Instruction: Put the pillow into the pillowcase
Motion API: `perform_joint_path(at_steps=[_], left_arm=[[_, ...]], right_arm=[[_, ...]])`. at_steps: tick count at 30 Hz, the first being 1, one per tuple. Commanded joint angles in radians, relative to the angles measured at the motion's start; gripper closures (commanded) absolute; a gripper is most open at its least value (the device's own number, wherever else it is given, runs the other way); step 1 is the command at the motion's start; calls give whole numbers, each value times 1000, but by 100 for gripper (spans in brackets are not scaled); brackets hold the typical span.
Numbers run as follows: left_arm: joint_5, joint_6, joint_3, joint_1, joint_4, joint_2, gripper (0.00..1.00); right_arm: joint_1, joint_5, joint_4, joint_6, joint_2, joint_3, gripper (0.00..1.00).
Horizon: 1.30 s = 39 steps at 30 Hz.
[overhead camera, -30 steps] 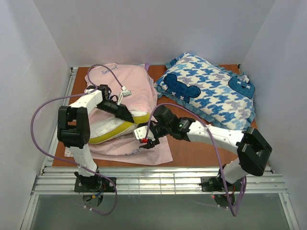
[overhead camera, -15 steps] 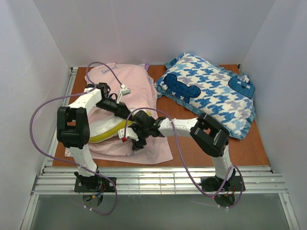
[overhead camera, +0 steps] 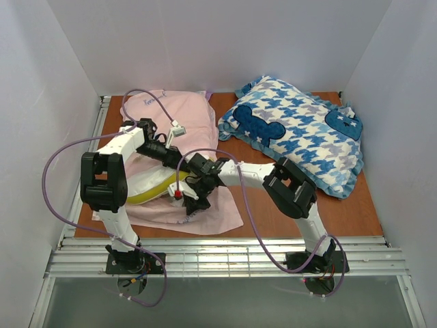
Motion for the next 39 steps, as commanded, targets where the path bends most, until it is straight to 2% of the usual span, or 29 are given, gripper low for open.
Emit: perform_joint_path(at_steps=[1,2,5,9,14,22,25,29,30,32,34,36,39], left_arm=[[12,2,-21,24,-19,-38,100],[-2,19,-21,31,-22,-27,100],[-72,101,-21,50,-48,5,100],[-230,283,-83,50,-62,-16,100],[-399,424,-271,3,-62,-90,100],[-481,571,-504,-47,45,-165,100],[-436,628,-541,-56,70,-215,99],[-181,463,-408,-56,48,-219,82],[-89,404,-341,-54,-2,-211,74],[-13,366,-285,-56,-40,-209,63],[25,219,-230,-56,-6,-237,55],[21,140,-184,-51,-1,-249,55],[-92,53,-127,-28,42,-275,57]], right_arm=[[-30,-312,-372,-136,-42,53,97],[-37,-340,-469,-160,-58,69,99],[-66,-405,-567,-194,-112,118,99],[-134,-405,-616,-200,-171,138,99],[-214,-411,-653,-191,-185,196,99],[-233,-420,-679,-198,-190,256,99],[-236,-423,-673,-189,-187,276,99],[-236,-426,-663,-178,-156,282,99],[-236,-422,-657,-178,-153,271,99],[-236,-417,-622,-162,-156,247,99],[-238,-410,-599,-142,-159,222,99],[-241,-400,-579,-135,-167,209,99],[-253,-391,-570,-128,-185,192,99]])
